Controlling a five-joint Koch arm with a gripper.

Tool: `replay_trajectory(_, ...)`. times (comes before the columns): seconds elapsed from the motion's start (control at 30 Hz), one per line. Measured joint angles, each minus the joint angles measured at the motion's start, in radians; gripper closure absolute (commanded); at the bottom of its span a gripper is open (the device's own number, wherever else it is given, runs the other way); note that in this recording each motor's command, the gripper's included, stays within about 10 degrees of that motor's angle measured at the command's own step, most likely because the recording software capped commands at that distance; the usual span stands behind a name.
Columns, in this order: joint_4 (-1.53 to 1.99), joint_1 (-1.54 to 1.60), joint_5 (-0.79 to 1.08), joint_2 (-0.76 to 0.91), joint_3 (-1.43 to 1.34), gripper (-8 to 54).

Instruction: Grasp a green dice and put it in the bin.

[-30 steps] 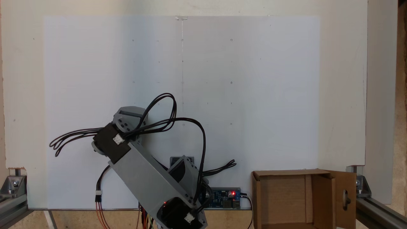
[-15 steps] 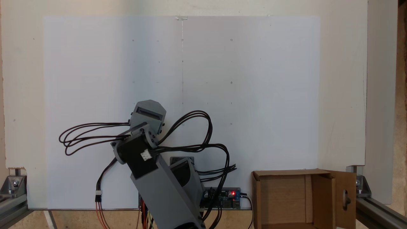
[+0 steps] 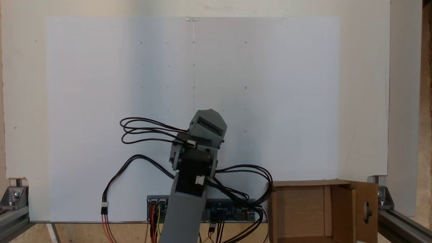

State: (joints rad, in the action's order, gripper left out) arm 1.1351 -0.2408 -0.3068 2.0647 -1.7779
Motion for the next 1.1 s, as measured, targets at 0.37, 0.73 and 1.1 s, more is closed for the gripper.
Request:
replay_trajectory(0.37, -0.023, -0.586, 0.304, -0.117, 0.138, 31.7)
replay_trajectory(0.73, -0.098, -1.206, 0.566, -0.356, 0.351, 31.8)
replay_trajectory(1.1, -0.138, -1.526, 0.735, -0.644, 0.503, 31.7)
